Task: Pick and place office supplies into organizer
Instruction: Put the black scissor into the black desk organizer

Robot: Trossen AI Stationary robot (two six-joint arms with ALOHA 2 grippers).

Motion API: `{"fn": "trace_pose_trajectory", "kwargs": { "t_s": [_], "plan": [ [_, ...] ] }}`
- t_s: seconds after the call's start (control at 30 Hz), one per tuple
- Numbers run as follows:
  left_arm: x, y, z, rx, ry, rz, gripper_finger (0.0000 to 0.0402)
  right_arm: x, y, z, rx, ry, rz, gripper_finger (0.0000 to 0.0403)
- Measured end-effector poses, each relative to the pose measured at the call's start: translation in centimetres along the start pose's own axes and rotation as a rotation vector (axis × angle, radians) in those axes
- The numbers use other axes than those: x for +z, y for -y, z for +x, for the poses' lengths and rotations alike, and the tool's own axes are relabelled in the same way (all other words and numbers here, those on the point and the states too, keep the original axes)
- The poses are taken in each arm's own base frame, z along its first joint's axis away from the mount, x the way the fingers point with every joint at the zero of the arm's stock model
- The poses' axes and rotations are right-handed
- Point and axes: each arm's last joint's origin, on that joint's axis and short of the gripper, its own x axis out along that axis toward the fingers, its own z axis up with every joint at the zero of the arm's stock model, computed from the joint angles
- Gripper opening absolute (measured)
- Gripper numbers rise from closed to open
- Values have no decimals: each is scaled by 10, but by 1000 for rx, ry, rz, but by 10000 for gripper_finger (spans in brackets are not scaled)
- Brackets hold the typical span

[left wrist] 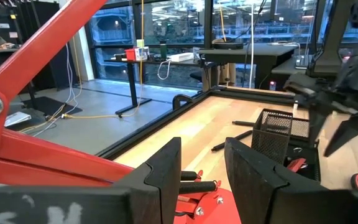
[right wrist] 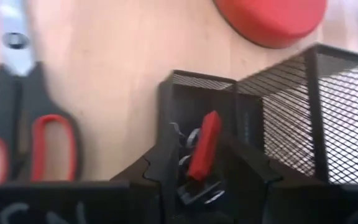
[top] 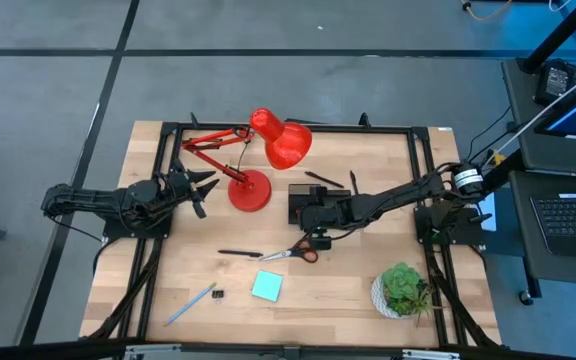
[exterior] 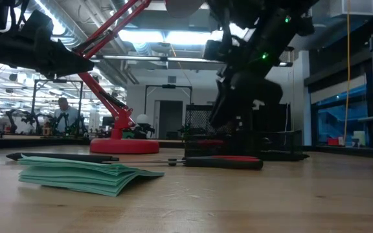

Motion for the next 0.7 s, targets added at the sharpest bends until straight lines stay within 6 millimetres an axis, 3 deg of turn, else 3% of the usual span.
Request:
{"fn": "trace_pose_trajectory", "kwargs": {
  "t_s": [0.37,0.7],
  "plan": [
    [0,0,0,0,0,0,118,13,-27,-28,137,-72,-113,119],
    [0,0,0,0,0,0,118,17,-35,-31,325,-37,-21,119]
  ]
}}
